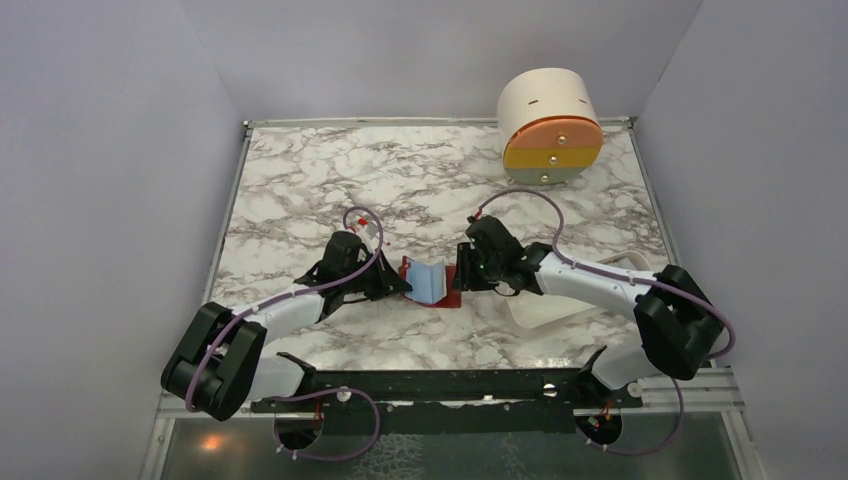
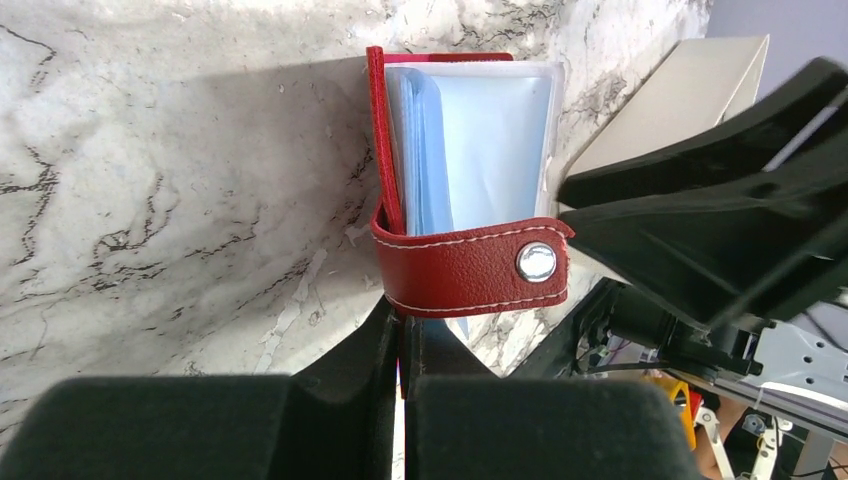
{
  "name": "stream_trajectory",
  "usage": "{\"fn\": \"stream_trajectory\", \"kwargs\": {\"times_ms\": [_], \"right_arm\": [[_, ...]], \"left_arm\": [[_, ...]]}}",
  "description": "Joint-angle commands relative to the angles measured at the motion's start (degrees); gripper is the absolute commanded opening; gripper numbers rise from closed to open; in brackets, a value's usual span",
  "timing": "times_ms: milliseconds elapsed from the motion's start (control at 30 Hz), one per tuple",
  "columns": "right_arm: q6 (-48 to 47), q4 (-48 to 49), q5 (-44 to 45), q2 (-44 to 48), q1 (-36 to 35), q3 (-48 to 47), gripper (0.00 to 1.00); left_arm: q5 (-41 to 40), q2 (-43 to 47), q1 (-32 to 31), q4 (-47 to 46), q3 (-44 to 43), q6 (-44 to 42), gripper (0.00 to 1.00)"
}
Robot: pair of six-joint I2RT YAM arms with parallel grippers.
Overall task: Put the credit cards into the card holder
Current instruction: Open the card holder at the center of the board.
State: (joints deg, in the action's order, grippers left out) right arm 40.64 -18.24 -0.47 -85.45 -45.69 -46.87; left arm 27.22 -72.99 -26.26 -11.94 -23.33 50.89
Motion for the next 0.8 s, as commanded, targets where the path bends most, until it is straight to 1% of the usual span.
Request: {"fn": "stream_trajectory", "kwargs": {"times_ms": [0, 167, 267, 533, 767], "right_arm": [[0.0, -4.8, -1.2, 4.4, -0.1, -4.3, 0.38], [1.0, -0.6, -5.7, 6.9, -0.8, -4.7, 0.39], [1.5, 2.3, -6.7, 5.9, -1.5, -5.1, 0.39], [1.2, 7.7, -9.8, -1.8, -2.2, -7.3, 0.38], [0.9, 5.9, -7.9, -8.6, -2.4, -10.0, 0.38]], "left_arm": [[1.7, 1.5, 0.0, -0.3, -0.1, -1.2, 0.0], [1.7, 2.3, -0.1, -0.1, 0.7, -1.2, 0.0], [1.3, 2.8, 0.0, -0.2, 1.4, -1.1, 0.0], [1.6, 2.9, 0.0, -0.1, 2.0, -1.3, 0.0], [1.6, 3.0, 0.0, 0.1, 2.0, -1.4, 0.0]]}}
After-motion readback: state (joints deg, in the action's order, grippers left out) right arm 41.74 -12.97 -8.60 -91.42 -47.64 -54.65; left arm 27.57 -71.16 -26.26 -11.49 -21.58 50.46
